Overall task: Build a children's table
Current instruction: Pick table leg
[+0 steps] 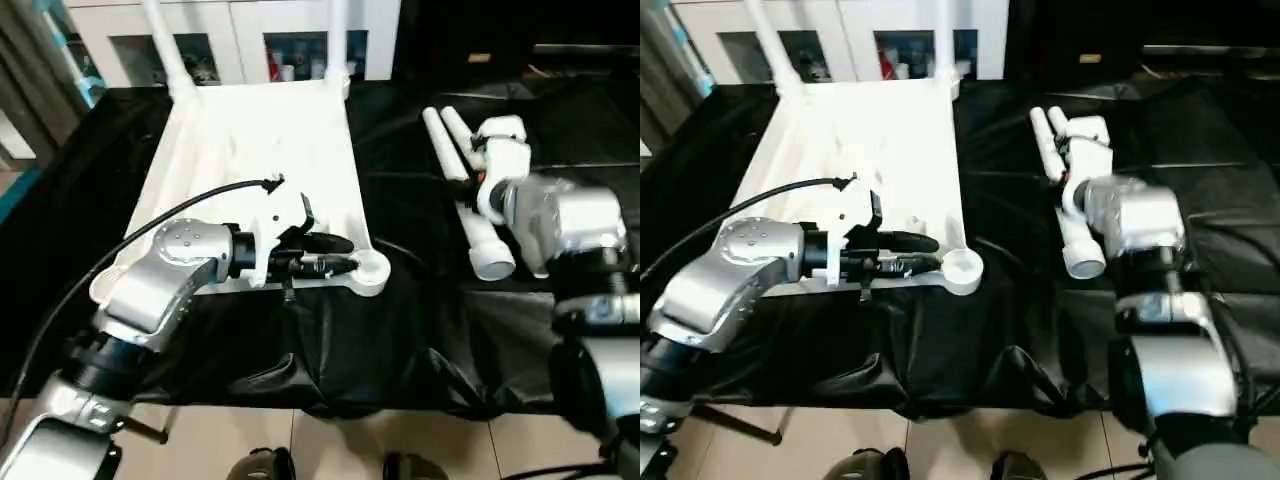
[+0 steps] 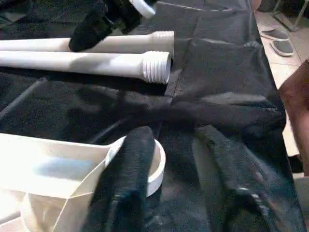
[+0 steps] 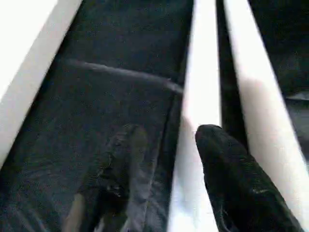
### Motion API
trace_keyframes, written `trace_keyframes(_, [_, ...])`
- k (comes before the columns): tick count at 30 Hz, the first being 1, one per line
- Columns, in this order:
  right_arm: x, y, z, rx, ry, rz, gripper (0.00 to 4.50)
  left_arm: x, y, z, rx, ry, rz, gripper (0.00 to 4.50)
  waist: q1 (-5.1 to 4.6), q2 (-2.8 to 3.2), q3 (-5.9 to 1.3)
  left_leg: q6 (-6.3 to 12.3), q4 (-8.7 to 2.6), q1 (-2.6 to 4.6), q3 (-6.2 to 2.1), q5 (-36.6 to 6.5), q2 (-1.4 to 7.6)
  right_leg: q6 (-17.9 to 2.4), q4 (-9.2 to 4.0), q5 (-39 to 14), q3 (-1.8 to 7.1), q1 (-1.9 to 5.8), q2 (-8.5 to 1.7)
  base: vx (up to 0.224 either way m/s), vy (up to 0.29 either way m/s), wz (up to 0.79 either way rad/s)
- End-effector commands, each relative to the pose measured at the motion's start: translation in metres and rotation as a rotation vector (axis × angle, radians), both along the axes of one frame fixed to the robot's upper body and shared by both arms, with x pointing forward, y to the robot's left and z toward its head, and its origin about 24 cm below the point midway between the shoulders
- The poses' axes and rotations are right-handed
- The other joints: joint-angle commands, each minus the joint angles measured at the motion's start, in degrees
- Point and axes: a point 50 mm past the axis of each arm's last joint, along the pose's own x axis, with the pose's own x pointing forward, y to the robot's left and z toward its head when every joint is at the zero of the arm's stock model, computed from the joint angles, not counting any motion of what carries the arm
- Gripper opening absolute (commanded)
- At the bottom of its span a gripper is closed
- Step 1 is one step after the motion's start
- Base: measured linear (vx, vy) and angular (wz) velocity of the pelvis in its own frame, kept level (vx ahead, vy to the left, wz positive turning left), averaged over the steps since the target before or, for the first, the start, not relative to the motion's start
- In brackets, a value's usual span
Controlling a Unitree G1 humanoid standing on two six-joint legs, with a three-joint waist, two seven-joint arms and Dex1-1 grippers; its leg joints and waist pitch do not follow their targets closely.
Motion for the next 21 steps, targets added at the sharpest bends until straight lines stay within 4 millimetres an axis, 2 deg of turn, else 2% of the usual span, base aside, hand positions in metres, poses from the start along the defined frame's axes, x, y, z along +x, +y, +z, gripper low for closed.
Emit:
trace_keyframes(1, [0.001, -0.004, 0.003, -0.014, 0.001, -0.021, 2.37, -0.002, 0.001, 0.002, 0.004, -0.002, 0.007, 2.12, 0.09, -0.77, -6.14, 1.64, -3.4, 2.13, -1.98, -8.4, 3.13, -14.4, -3.14, -8.2, 2.41, 3.71, -2.13, 0.0, 0.0, 0.0])
trace_keyframes(4, [0.002, -0.007, 0.003, -0.03, 0.01, -0.027, 2.55, 0.0, 0.0, 0.002, 0.004, -0.014, 0.041, 2.24, 0.11, -0.81, -6.25, 2.71, -3.2, 2.01, -1.9, -7.2, 3.03, -14.9, -3.06, -6.6, 2.37, 3.84, -2.11, 0.0, 0.0, 0.0])
trace_keyframes(5, [0.002, -0.008, 0.002, -0.033, 0.013, -0.031, 2.75, 0.0, -0.001, 0.002, 0.005, -0.016, 0.05, 2.49, 0.06, -0.8, -6.3, 3.17, -3.09, 2.04, -1.93, -7.1, 3.05, -15.1, -3.09, -6.7, 2.33, 3.84, -2.12, 0.0, 0.0, 0.0])
trace_keyframes(8, [0.001, -0.013, -0.003, -0.067, 0.055, -0.044, 2.88, -0.001, -0.003, 0.003, 0.011, -0.022, 0.053, 2.65, 0.13, -0.88, -6.16, 3.15, -3.07, 1.97, -1.96, -7.6, 3.09, -15.0, -3.19, -8.0, 2.28, 3.85, -2.13, 0.0, 0.0, 0.0])
trace_keyframes(9, [0.0, -0.014, -0.006, -0.065, 0.082, -0.046, 2.88, -0.002, -0.004, 0.003, 0.01, -0.023, 0.052, 2.65, 0.12, -0.88, -6.19, 3.11, -3.07, 2.03, -1.95, -7.8, 3.08, -15.0, -3.2, -8.4, 2.25, 3.81, -2.06, 0.0, 0.0, 0.0])
trace_keyframes(10, [-0.001, -0.015, -0.009, -0.058, 0.101, -0.047, 2.89, -0.002, -0.005, 0.003, 0.009, -0.023, 0.051, 2.92, 0.12, -0.9, -6.2, 3.02, -3.02, 2.04, -1.94, -8.1, 3.08, -15.0, -3.23, -8.7, 2.28, 3.88, -2.09, 0.0, 0.0, 0.0])
trace_keyframes(14, [-0.006, -0.018, -0.022, -0.019, 0.201, -0.062, 2.89, -0.003, -0.007, 0.003, 0.011, -0.026, 0.049, 3.04, 0.14, -1.08, -6.24, 3.08, -2.97, 1.98, -1.99, -8.0, 3.15, -15.0, -3.15, -8.7, 2.24, 3.92, -2.02, 0.0, 0.0, 0.0])
trace_keyframes(19, [-0.009, -0.02, -0.032, -0.018, 0.261, -0.063, 2.89, -0.005, -0.009, 0.005, 0.02, -0.025, 0.03, 3.42, 0.23, -1.11, -6.34, 3.14, -2.8, 1.93, -1.96, -7.7, 3.1, -15.1, -3.04, -8.6, 2.23, 3.92, -2.08, 0.0, 0.0, 0.0])
trace_keyframes(20, [-0.009, -0.02, -0.033, -0.02, 0.262, -0.064, 2.62, -0.005, -0.009, 0.005, 0.022, -0.024, 0.026, 3.58, 0.24, -1.09, -6.35, 3.23, -2.76, 1.89, -1.98, -7.6, 3.11, -15.1, -3.03, -8.5, 2.22, 3.9, -2.12, 0.0, 0.0, 0.0])
trace_keyframes(21, [-0.01, -0.02, -0.035, -0.014, 0.269, -0.063, 2.55, -0.006, -0.009, 0.006, 0.025, -0.024, 0.018, 3.69, 0.21, -1.4, -6.39, 3.33, -2.74, 1.86, -1.94, -7.5, 3.11, -15.1, -3.06, -8.6, 2.22, 3.94, -2.13, 0.0, 0.0, 0.0])
